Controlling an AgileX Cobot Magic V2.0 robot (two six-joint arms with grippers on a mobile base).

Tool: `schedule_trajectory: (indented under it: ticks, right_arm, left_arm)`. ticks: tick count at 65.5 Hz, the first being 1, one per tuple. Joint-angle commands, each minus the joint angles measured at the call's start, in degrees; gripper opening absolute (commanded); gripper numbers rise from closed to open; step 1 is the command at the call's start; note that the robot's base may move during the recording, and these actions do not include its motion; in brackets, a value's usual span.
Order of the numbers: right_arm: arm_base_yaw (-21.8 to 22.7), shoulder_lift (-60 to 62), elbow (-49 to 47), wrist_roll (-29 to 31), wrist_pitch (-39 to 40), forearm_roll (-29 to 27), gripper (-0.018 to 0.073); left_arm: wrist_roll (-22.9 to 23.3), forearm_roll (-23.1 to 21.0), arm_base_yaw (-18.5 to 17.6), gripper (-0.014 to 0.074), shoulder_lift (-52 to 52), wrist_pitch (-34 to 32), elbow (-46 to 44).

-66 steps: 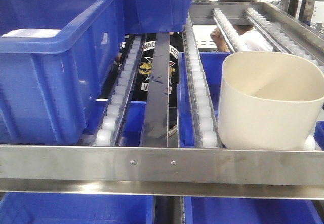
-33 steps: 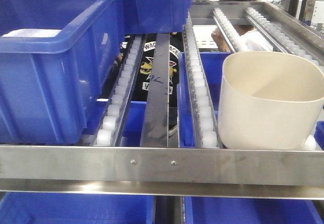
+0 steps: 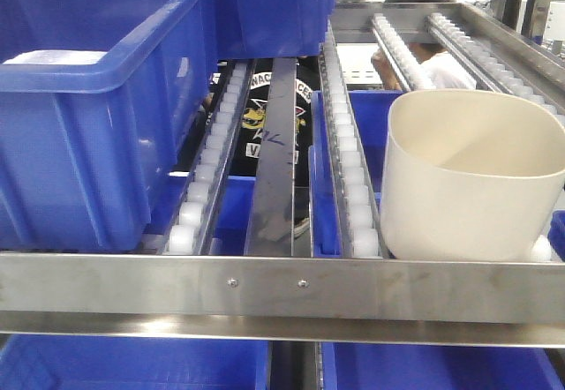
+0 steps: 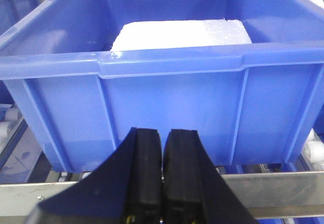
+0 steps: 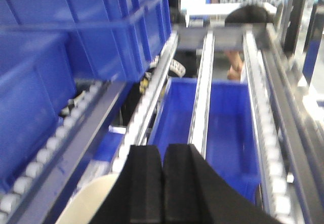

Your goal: Move white bin to right shelf second layer

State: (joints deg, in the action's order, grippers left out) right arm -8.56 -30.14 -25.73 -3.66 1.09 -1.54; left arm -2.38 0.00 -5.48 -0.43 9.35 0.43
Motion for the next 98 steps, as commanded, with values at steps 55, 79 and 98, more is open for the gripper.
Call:
schedule_trajectory:
  ticks: [55, 79, 98]
  right_arm:
    - [8.1, 31.9, 26.5, 0.1, 0.6, -0.8, 0.0055]
    - [8.1, 31.9, 26.5, 0.1, -0.1, -0.8, 0.0055]
    - [8.1, 31.9, 26.5, 0.1, -0.1, -0.8, 0.0055]
  left_arm:
    - [0.2, 0.0, -0.2, 0.0085, -0.2, -4.9, 2.1]
    - [0.2, 0.0, -0.2, 0.0085, -0.2, -4.9, 2.1]
    - [0.2, 0.0, -0.2, 0.0085, -0.2, -4.9, 2.1]
